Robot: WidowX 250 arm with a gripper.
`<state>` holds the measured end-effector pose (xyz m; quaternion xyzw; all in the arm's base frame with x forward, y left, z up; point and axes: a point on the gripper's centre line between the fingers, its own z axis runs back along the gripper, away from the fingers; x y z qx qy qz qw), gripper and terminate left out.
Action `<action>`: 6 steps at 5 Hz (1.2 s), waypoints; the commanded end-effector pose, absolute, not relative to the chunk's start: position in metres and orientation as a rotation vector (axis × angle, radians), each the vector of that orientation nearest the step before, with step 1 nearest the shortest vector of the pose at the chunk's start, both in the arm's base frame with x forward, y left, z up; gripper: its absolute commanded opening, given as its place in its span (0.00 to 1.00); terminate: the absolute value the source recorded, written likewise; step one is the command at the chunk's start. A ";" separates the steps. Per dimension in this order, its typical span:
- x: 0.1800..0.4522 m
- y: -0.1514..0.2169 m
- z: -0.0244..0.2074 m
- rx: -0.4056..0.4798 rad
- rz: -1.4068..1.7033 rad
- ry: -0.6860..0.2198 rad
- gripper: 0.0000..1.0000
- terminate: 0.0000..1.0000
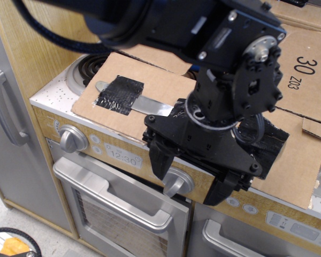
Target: Close large4fbox flaps
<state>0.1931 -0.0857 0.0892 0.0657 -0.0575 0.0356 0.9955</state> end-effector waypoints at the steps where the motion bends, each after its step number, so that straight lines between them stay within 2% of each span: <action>1: 0.193 -0.086 0.089 0.132 0.071 -0.115 1.00 0.00; 3: 0.193 -0.077 0.044 0.054 0.117 -0.183 1.00 0.00; 4: 0.195 -0.073 0.029 0.010 0.128 -0.262 1.00 0.00; 6: 0.204 -0.078 0.041 -0.006 -0.016 -0.486 1.00 0.00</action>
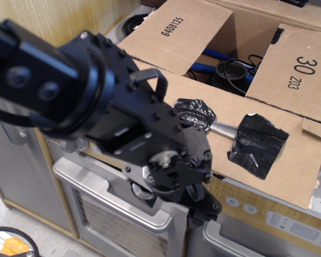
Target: Close large4fbox flaps
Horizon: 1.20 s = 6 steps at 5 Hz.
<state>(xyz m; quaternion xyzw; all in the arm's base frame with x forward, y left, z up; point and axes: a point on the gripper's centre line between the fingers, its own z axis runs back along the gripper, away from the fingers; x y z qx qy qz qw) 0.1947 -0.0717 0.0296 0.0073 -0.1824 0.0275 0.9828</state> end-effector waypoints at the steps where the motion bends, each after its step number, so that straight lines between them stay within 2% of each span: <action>1: 0.215 -0.078 0.054 0.014 -0.068 -0.482 1.00 0.00; 3: 0.236 -0.076 0.068 0.019 -0.117 -0.485 1.00 0.00; 4: 0.238 -0.080 0.081 0.069 -0.139 -0.501 1.00 0.00; 6: 0.240 -0.088 0.125 0.219 -0.202 -0.585 1.00 0.00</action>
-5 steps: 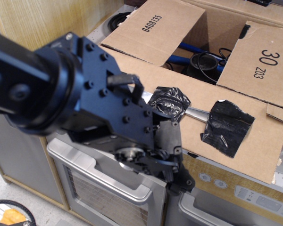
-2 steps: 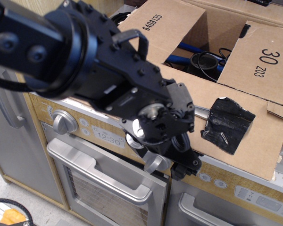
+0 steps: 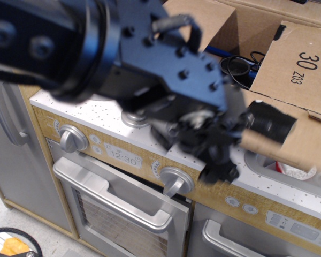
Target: Close large4fbox flaps
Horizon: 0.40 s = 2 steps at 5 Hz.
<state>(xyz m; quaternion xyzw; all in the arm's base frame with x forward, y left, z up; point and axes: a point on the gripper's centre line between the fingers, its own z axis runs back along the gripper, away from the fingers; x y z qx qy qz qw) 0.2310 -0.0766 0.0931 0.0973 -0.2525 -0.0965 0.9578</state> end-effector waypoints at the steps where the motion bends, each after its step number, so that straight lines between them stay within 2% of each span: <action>1: 0.254 -0.088 0.152 0.258 -0.259 -0.590 1.00 0.00; 2: 0.282 -0.083 0.165 0.253 -0.323 -0.567 1.00 0.00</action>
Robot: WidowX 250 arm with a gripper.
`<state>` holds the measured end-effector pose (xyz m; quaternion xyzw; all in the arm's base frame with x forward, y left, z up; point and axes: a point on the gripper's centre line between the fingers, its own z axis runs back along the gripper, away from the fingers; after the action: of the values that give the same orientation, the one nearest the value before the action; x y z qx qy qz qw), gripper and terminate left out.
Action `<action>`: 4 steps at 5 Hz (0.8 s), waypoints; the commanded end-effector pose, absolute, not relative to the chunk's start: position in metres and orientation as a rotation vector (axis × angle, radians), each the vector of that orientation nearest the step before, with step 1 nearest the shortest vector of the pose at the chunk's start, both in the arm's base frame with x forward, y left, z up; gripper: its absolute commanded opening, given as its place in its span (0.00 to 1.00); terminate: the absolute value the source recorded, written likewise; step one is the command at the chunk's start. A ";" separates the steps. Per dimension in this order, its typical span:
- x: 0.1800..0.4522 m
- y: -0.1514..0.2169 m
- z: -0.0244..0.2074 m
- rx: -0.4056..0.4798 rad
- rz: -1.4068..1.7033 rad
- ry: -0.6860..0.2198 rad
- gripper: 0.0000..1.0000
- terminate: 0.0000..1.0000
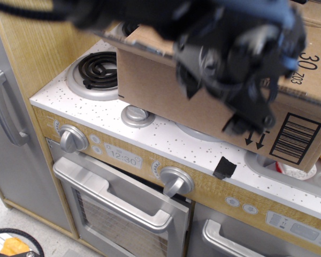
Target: Close large4fbox flaps
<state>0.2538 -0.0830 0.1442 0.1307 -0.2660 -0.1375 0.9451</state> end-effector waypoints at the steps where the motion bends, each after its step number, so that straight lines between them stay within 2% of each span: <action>1: 0.309 -0.085 0.172 0.257 -0.404 -0.630 1.00 0.00; 3: 0.363 -0.092 0.163 0.147 -0.452 -0.667 1.00 0.00; 4: 0.378 -0.089 0.138 0.063 -0.438 -0.652 1.00 0.00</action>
<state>0.3743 -0.0871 0.1183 0.0169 -0.2965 -0.2129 0.9309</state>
